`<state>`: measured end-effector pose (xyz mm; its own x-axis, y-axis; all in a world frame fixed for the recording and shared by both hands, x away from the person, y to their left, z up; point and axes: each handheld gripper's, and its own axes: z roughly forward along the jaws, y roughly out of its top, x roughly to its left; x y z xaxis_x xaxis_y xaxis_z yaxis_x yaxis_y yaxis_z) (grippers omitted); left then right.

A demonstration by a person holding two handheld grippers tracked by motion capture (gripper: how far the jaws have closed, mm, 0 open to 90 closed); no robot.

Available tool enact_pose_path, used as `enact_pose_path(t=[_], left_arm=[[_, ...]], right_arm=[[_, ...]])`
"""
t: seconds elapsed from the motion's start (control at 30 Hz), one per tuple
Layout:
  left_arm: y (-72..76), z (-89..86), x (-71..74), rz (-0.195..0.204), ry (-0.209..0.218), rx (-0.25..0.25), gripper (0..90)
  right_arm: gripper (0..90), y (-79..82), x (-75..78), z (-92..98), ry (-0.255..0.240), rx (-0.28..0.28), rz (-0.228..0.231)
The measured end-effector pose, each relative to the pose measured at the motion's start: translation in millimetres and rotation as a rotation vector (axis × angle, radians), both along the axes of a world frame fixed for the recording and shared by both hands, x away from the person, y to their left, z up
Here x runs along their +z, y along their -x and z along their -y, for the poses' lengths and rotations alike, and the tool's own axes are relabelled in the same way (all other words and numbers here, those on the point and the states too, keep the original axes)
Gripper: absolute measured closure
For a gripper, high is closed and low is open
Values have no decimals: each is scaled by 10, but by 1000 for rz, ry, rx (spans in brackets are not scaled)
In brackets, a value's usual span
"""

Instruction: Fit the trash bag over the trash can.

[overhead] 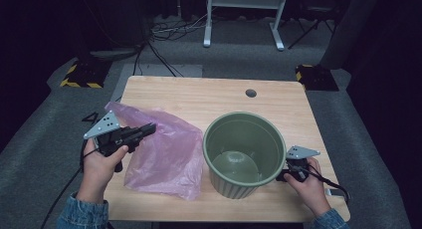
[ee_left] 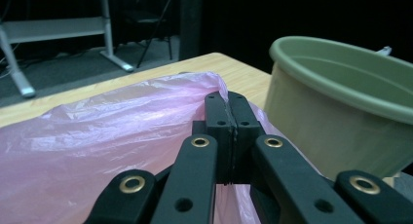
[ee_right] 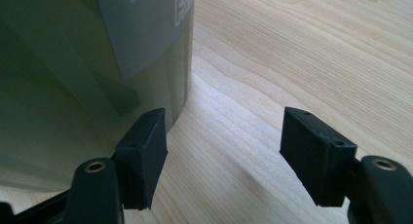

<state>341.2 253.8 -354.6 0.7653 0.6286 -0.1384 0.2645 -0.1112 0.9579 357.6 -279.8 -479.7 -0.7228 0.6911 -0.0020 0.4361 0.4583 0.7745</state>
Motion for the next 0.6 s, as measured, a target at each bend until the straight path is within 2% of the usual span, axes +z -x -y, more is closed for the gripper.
enact_pose_path(t=[0.17,0.43,0.6], left_arm=[[-24,13,157,20,-3,-38,894],[-80,-16,398,29,9,-86,894],[-159,-5,523,38,0,-84,895]], right_arm=[[343,25,13,49,2,-13,1],[340,78,47,106,19,-27,10],[339,106,55,120,24,-30,14]])
